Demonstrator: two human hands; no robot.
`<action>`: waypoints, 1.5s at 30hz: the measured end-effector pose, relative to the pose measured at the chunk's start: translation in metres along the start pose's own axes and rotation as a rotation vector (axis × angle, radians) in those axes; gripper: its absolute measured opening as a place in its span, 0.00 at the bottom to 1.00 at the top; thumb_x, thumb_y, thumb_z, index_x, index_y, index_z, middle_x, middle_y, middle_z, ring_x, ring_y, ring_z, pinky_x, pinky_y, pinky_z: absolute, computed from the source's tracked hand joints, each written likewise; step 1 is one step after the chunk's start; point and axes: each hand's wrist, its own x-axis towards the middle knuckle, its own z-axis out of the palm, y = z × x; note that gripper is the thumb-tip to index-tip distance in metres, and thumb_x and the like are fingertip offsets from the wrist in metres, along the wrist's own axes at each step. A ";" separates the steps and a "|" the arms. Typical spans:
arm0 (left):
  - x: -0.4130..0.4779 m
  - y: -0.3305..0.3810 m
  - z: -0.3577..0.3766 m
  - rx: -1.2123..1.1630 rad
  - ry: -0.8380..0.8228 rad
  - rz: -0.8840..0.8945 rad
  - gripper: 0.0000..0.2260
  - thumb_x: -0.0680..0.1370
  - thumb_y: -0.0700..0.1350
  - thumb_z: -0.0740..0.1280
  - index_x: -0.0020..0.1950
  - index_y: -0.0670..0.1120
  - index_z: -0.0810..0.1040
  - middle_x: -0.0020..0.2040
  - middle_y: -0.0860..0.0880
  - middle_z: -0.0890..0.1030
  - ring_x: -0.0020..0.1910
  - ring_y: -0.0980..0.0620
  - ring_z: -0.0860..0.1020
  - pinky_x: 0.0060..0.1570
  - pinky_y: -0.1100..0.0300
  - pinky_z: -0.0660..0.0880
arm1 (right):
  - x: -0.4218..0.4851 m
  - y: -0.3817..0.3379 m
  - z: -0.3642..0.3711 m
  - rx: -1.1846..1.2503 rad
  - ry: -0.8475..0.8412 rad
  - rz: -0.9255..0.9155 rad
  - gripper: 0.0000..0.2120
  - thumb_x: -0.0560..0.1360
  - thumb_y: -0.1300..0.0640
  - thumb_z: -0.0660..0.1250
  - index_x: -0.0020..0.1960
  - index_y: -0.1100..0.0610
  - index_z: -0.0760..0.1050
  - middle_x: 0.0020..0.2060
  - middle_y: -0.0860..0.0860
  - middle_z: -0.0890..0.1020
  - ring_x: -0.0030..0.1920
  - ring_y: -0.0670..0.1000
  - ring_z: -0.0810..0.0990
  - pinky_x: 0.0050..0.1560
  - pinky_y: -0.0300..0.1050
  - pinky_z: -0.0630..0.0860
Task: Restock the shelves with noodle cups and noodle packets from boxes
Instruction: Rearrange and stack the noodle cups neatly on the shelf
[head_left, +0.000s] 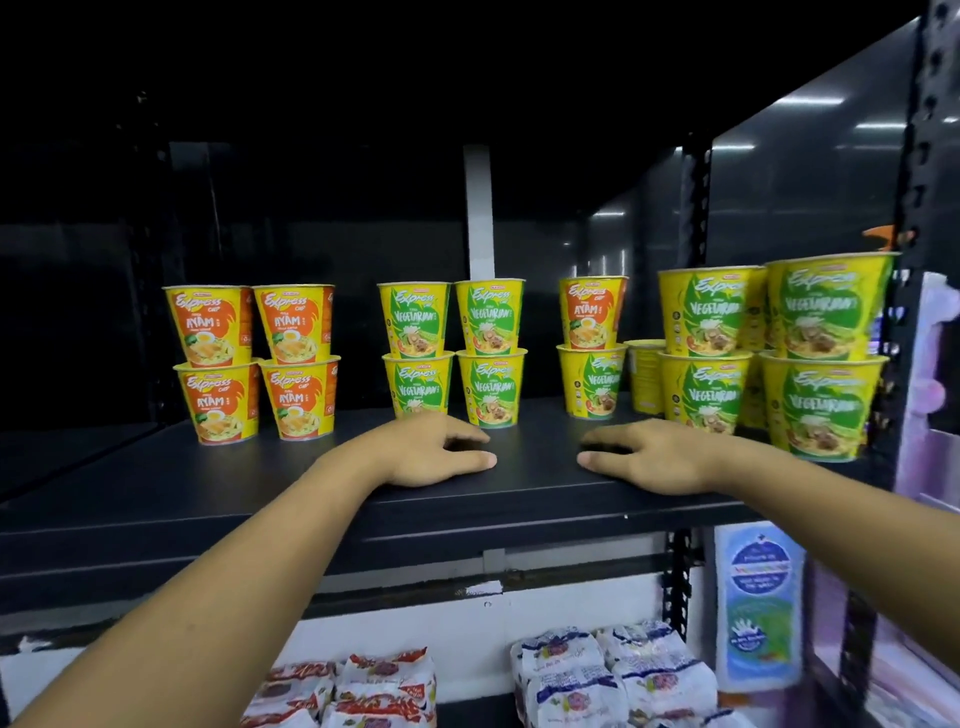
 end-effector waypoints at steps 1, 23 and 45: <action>0.007 0.010 0.002 0.010 -0.010 0.029 0.25 0.80 0.65 0.64 0.75 0.58 0.74 0.76 0.57 0.72 0.75 0.53 0.68 0.70 0.59 0.64 | -0.003 0.005 -0.001 0.001 0.005 0.017 0.29 0.81 0.33 0.57 0.78 0.44 0.68 0.76 0.44 0.70 0.76 0.49 0.67 0.74 0.44 0.61; 0.145 0.097 0.004 -0.315 0.317 -0.062 0.11 0.77 0.57 0.73 0.50 0.50 0.80 0.51 0.49 0.83 0.45 0.52 0.80 0.45 0.54 0.79 | -0.011 0.025 0.019 -0.140 0.160 0.054 0.27 0.83 0.34 0.48 0.79 0.39 0.64 0.77 0.38 0.66 0.77 0.48 0.66 0.71 0.50 0.67; 0.210 0.110 0.013 -0.618 0.331 -0.173 0.29 0.65 0.59 0.83 0.61 0.48 0.80 0.56 0.49 0.84 0.53 0.48 0.82 0.51 0.52 0.78 | -0.006 0.031 0.020 -0.127 0.187 0.034 0.28 0.82 0.33 0.49 0.78 0.39 0.65 0.76 0.37 0.68 0.76 0.45 0.66 0.71 0.51 0.68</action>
